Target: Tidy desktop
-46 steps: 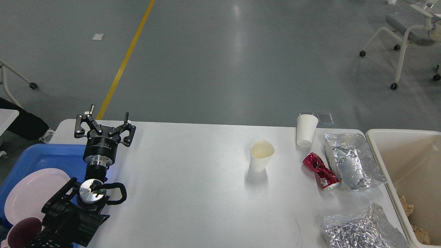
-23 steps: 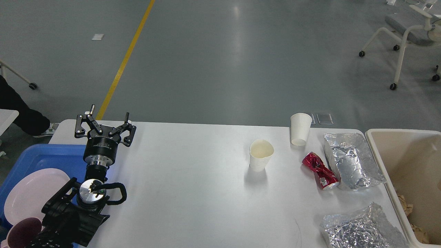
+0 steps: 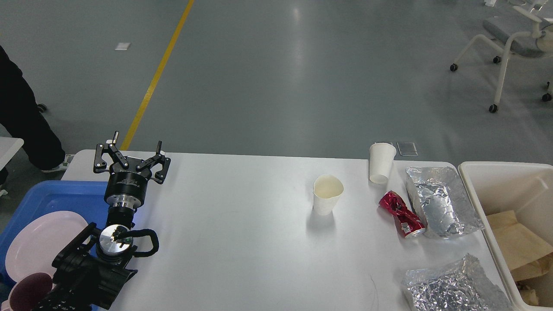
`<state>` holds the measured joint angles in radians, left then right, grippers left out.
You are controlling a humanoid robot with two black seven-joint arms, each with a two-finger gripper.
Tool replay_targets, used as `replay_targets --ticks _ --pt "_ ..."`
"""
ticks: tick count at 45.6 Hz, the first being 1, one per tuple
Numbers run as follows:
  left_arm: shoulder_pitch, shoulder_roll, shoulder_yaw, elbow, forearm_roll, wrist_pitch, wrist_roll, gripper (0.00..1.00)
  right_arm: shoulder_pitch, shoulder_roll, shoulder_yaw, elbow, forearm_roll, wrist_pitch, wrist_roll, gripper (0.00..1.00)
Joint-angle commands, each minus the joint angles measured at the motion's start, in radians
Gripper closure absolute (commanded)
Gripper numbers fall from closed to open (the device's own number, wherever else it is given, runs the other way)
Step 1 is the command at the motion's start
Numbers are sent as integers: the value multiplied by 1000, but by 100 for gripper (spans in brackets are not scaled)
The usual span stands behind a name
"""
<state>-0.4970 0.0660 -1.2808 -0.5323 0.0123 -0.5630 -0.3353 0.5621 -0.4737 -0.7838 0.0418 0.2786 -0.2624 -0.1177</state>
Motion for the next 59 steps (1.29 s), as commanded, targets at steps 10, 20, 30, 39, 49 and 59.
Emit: replay_targets --ticks 10,20,30,39,49,59 --pt "0 0 0 0 0 0 1 0 303 -29 18 173 -4 2 6 0" --pt "0 0 0 0 0 0 1 0 734 -195 23 759 2 -11 9 0" --pt "0 0 0 0 0 0 1 0 993 -249 11 1140 -10 -1 10 0" --pt "0 0 0 0 0 0 1 0 1269 -163 -244 1523 -229 18 35 0" --pt "0 0 0 0 0 0 1 0 1475 114 -348 1675 -266 86 50 0" --pt "0 0 0 0 0 0 1 0 1558 345 -342 1704 -262 304 95 0"
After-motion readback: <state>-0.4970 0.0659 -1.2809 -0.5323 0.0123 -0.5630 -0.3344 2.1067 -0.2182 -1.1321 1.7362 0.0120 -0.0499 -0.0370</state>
